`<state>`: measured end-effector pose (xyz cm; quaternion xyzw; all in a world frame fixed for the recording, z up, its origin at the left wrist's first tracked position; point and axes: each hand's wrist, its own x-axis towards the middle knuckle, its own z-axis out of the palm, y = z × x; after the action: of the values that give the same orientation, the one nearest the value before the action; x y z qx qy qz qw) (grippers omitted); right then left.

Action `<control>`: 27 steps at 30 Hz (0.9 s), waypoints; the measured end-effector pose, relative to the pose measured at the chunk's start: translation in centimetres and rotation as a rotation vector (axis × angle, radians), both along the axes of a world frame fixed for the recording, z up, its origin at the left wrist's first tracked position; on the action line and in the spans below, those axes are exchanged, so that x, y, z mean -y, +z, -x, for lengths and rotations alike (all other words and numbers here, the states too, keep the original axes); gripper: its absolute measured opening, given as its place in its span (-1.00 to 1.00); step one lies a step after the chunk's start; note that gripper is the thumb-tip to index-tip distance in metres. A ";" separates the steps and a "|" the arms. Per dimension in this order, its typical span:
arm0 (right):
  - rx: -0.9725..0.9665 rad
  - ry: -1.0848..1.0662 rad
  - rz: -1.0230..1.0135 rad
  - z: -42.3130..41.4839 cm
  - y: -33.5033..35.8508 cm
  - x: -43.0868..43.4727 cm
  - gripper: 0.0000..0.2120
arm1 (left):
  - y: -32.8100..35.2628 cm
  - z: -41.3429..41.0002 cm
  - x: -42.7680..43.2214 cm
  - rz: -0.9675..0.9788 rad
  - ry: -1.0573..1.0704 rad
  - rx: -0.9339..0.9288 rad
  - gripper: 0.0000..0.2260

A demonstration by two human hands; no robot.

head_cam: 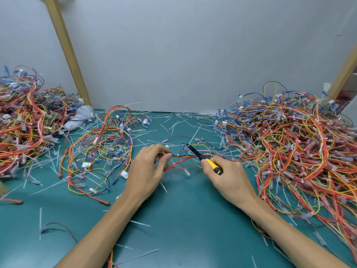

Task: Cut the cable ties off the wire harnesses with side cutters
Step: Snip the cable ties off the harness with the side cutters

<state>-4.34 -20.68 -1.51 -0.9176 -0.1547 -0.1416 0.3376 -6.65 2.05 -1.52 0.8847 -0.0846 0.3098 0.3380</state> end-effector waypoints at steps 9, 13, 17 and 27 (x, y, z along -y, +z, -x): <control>-0.046 0.000 -0.419 -0.2 0.1 0.3 -0.55 | 0.6 0.2 0.0 0.034 -0.064 0.019 -0.88; -0.065 -0.015 -0.506 -0.4 0.1 0.5 -0.60 | 0.4 0.0 -0.4 0.075 -0.074 -0.009 -0.75; -0.025 -0.057 -0.545 -0.4 -0.2 0.6 -0.63 | -0.1 -0.1 -0.4 0.048 0.037 -0.091 -0.63; 0.024 -0.049 -0.553 -0.2 0.1 0.6 -0.70 | -0.2 0.0 -0.4 -0.124 0.080 -0.245 -0.82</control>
<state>-4.09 -21.24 -1.45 -0.7922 -0.0919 -0.1973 0.5701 -6.66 2.42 -1.74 0.9377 -0.0263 0.2071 0.2777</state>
